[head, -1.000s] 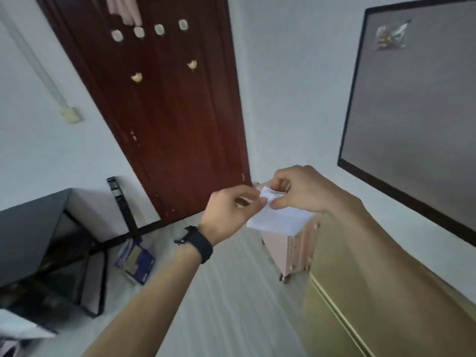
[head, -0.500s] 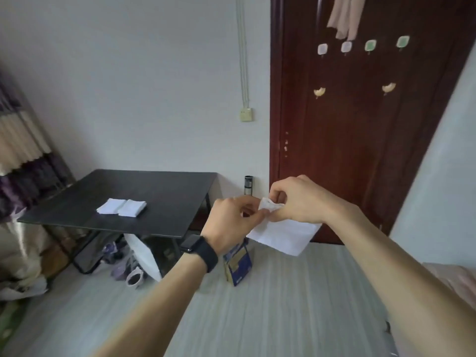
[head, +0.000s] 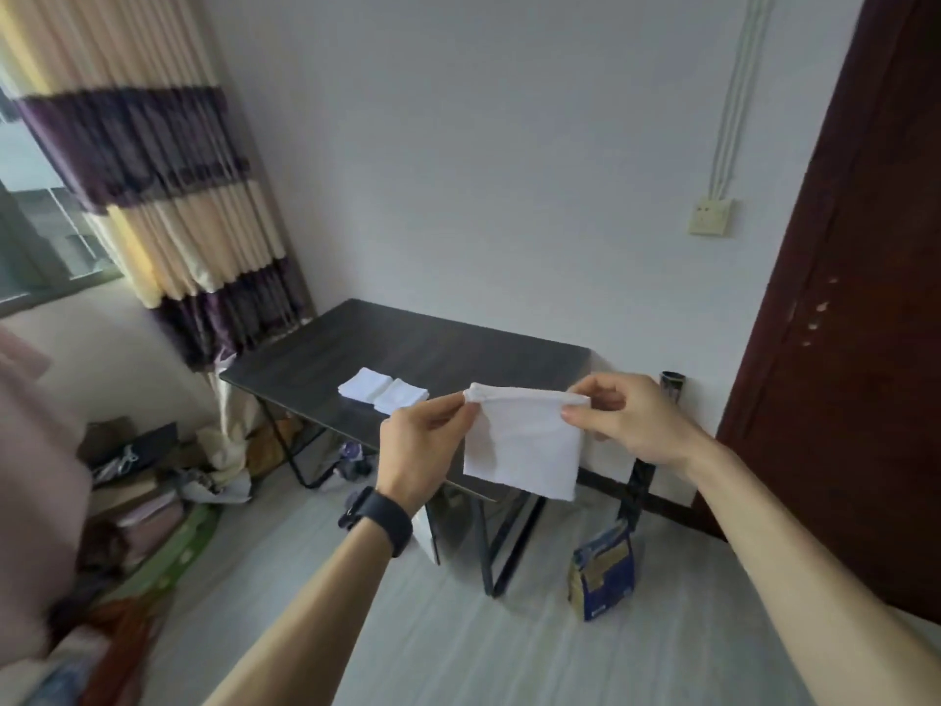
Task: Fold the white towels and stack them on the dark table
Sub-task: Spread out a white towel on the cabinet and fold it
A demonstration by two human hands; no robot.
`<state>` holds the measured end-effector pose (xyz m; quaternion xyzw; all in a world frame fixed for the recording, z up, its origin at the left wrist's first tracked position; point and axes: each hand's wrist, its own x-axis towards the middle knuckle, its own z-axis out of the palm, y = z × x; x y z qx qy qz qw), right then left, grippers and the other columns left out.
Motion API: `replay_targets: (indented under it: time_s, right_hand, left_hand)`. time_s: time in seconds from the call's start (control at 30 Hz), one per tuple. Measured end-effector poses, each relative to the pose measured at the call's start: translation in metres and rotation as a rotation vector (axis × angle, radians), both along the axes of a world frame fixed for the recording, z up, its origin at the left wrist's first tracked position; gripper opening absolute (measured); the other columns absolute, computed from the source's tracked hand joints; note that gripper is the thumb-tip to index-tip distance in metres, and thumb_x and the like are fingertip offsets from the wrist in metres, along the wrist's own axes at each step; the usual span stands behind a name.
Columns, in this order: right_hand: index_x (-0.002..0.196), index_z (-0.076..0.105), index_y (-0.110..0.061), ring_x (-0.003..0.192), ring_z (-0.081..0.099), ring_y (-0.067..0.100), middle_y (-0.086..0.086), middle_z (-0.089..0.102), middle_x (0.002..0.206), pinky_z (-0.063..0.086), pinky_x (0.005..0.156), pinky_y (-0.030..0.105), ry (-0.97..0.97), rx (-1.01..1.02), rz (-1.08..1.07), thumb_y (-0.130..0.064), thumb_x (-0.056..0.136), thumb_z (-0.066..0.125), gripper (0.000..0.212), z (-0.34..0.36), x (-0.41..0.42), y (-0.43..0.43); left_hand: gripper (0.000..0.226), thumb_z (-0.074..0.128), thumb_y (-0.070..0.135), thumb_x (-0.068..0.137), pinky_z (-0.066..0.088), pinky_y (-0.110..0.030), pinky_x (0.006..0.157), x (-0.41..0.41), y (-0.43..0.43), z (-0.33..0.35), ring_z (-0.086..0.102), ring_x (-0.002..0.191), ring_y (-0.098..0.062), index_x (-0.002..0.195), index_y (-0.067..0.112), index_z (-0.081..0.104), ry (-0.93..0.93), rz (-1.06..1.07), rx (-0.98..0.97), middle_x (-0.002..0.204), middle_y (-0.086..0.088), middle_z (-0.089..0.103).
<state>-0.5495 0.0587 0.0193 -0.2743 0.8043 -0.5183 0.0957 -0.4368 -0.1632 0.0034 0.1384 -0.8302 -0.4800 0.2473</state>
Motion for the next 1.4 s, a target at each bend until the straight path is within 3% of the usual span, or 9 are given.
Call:
replay_targets:
  time_s: [0.1, 0.2, 0.37, 0.6, 0.77, 0.83, 0.97, 1.2, 1.4]
  right_hand:
    - [0.092, 0.072, -0.018, 0.092, 0.07, 0.018, -0.004, 0.075, 0.093, 0.054, 0.084, 0.032, -0.005, -0.052, -0.002, -0.02, 0.085, 0.076, 0.008, -0.022, -0.053, -0.059]
    - [0.09, 0.073, -0.024, 0.088, 0.069, 0.017, -0.006, 0.075, 0.092, 0.055, 0.083, 0.038, -0.03, -0.063, 0.018, -0.023, 0.085, 0.076, 0.006, -0.041, -0.093, -0.115]
    - [0.091, 0.074, -0.032, 0.084, 0.068, 0.005, -0.015, 0.074, 0.091, 0.055, 0.079, 0.031, -0.087, -0.015, 0.041, -0.033, 0.086, 0.074, 0.005, -0.082, -0.14, -0.207]
    - [0.099, 0.072, -0.031, 0.092, 0.067, 0.003, -0.016, 0.072, 0.094, 0.056, 0.079, 0.025, -0.11, 0.038, -0.034, -0.036, 0.09, 0.069, 0.011, -0.126, -0.192, -0.356]
    - [0.105, 0.072, -0.027, 0.096, 0.065, 0.002, -0.015, 0.071, 0.099, 0.05, 0.078, 0.019, -0.17, 0.075, -0.065, -0.037, 0.09, 0.068, 0.018, -0.152, -0.223, -0.45]
    - [0.107, 0.071, -0.026, 0.095, 0.063, 0.001, -0.016, 0.069, 0.099, 0.046, 0.074, 0.013, -0.196, 0.092, -0.085, -0.037, 0.091, 0.068, 0.019, -0.163, -0.237, -0.479]
    - [0.102, 0.068, -0.028, 0.089, 0.062, -0.002, -0.016, 0.067, 0.093, 0.043, 0.061, 0.007, -0.263, 0.121, -0.129, -0.036, 0.091, 0.068, 0.014, -0.189, -0.27, -0.528]
    - [0.095, 0.07, -0.028, 0.088, 0.064, 0.005, -0.013, 0.069, 0.091, 0.045, 0.062, 0.015, -0.371, 0.132, -0.266, -0.035, 0.09, 0.067, 0.009, -0.254, -0.339, -0.574]
    - [0.093, 0.061, -0.027, 0.084, 0.064, 0.012, -0.005, 0.066, 0.09, 0.053, 0.064, 0.024, -0.441, 0.133, -0.448, -0.035, 0.095, 0.057, 0.01, -0.316, -0.366, -0.589]
  left_hand:
    - [0.014, 0.064, 0.038, 0.091, 0.05, -0.033, 0.071, -0.039, -0.043, -0.023, 0.05, 0.067, -0.011, 0.083, 0.029, 0.071, -0.043, 0.093, 0.017, 0.074, -0.004, 0.067]
    - [0.017, 0.061, 0.037, 0.092, 0.047, -0.028, 0.065, -0.068, -0.087, -0.043, 0.051, 0.061, -0.008, 0.084, 0.029, 0.073, -0.104, 0.175, 0.042, 0.068, 0.01, 0.064]
    - [0.021, 0.06, 0.032, 0.095, 0.053, -0.029, 0.079, -0.113, -0.167, -0.079, 0.063, 0.076, -0.004, 0.111, 0.032, 0.074, -0.135, 0.234, 0.084, 0.092, 0.016, 0.07]
    - [0.023, 0.058, 0.028, 0.095, 0.043, -0.026, 0.063, -0.179, -0.318, -0.121, 0.049, 0.056, -0.006, 0.076, 0.029, 0.07, -0.187, 0.192, 0.126, 0.059, 0.011, 0.059]
    - [0.016, 0.06, 0.027, 0.095, 0.047, -0.009, 0.062, -0.224, -0.418, -0.139, 0.063, 0.074, 0.004, 0.094, 0.031, 0.076, -0.228, 0.171, 0.148, 0.082, 0.018, 0.072]
    - [0.016, 0.062, 0.03, 0.094, 0.051, -0.016, 0.073, -0.243, -0.452, -0.151, 0.065, 0.082, 0.003, 0.099, 0.031, 0.077, -0.259, 0.164, 0.14, 0.085, 0.023, 0.071]
    - [0.015, 0.062, 0.032, 0.093, 0.05, -0.02, 0.074, -0.288, -0.507, -0.18, 0.066, 0.082, -0.004, 0.094, 0.03, 0.077, -0.345, 0.132, 0.126, 0.083, 0.02, 0.072]
    - [0.016, 0.061, 0.036, 0.092, 0.051, -0.022, 0.082, -0.379, -0.559, -0.239, 0.062, 0.089, 0.004, 0.101, 0.031, 0.074, -0.45, 0.044, 0.11, 0.091, 0.02, 0.07]
    - [0.016, 0.043, 0.035, 0.1, 0.047, -0.027, 0.068, -0.444, -0.559, -0.301, 0.061, 0.083, -0.009, 0.109, 0.03, 0.055, -0.55, -0.114, 0.106, 0.096, 0.013, 0.061]
